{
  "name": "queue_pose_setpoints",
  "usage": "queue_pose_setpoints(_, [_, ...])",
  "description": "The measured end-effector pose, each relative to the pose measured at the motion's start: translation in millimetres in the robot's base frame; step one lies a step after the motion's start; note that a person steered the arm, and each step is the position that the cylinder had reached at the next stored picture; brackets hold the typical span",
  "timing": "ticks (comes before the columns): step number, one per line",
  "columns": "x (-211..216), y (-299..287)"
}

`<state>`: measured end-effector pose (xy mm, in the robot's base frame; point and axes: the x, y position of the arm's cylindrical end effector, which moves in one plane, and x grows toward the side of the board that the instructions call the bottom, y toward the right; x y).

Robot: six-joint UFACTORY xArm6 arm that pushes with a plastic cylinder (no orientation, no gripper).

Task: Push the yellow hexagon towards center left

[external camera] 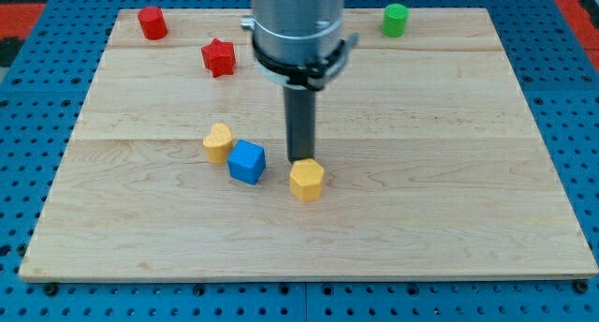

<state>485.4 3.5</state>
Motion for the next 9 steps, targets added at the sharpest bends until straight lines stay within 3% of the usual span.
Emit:
queue_pose_setpoints(1, [5.0,-2.7])
queue_pose_setpoints(2, [-5.9,45.5])
queue_pose_setpoints(3, [36.8,67.8])
queue_pose_setpoints(4, [65.1,-1.9])
queue_pose_setpoints(6, [58.3,-148.2])
queue_pose_setpoints(7, [73.8,-95.7])
queue_pose_setpoints(8, [60.5,0.3])
queue_pose_setpoints(9, [52.3,-69.1])
